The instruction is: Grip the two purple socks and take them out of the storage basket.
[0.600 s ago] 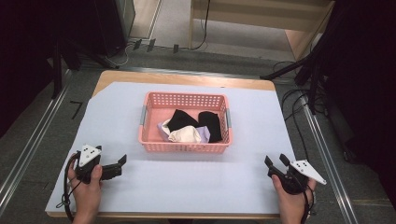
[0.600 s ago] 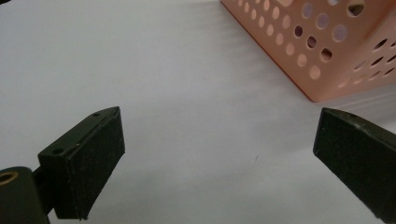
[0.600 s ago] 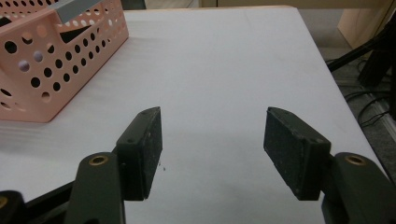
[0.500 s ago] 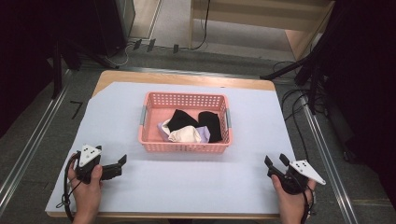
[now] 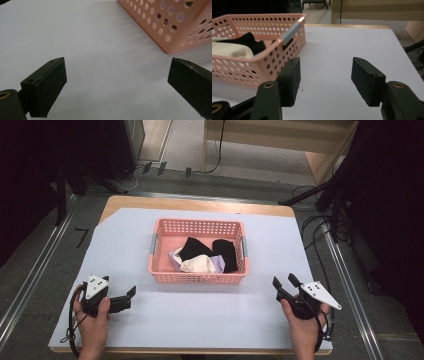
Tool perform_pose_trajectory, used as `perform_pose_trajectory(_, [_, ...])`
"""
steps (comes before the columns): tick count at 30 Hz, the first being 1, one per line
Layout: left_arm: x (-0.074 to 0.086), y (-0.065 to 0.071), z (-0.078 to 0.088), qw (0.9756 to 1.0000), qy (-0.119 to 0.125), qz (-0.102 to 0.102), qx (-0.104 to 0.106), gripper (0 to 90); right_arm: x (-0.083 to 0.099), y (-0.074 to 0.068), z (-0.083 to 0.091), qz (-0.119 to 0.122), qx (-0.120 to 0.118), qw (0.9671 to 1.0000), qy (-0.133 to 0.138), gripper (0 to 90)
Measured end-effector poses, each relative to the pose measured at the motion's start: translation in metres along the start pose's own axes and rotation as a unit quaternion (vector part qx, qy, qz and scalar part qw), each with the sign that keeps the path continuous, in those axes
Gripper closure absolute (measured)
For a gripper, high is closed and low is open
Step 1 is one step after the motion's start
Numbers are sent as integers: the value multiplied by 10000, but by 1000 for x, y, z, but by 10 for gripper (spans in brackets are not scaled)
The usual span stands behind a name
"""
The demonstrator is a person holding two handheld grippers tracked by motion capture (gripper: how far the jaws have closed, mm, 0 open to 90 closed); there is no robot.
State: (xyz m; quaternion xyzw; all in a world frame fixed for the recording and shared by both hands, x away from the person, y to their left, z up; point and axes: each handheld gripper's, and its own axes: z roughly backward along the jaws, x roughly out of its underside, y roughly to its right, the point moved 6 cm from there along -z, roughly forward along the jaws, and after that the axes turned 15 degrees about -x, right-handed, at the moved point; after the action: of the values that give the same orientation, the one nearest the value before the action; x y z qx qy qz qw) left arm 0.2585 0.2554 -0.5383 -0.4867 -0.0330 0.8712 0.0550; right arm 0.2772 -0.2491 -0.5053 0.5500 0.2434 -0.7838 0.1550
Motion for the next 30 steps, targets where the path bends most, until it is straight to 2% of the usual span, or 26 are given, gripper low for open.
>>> perform_pose_trajectory(6, [0, 0, 0, 10000, -1, 3, 3, 30, -14, -17, -15, 38, -166, 9998, 53, 425])
perform_pose_trajectory(7, [0, 0, 0, 10000, -4, -1, 7, 30, -20, -24, -23, 46, -239, 9997, 48, 430])
perform_pose_trajectory(17, [0, 0, 0, 10000, -12, 0, 2, 30, -36, -48, -52, 219, -381, 9990, 7, 474])
perform_pose_trajectory(23, [0, 0, 0, 10000, -23, -13, 4, 30, -39, -62, -70, 290, -510, 9981, -160, 498])
perform_pose_trajectory(30, [0, 0, -1, 10000, -29, -8, 2, 30, -39, -74, -90, 220, -631, 9970, -403, 518])
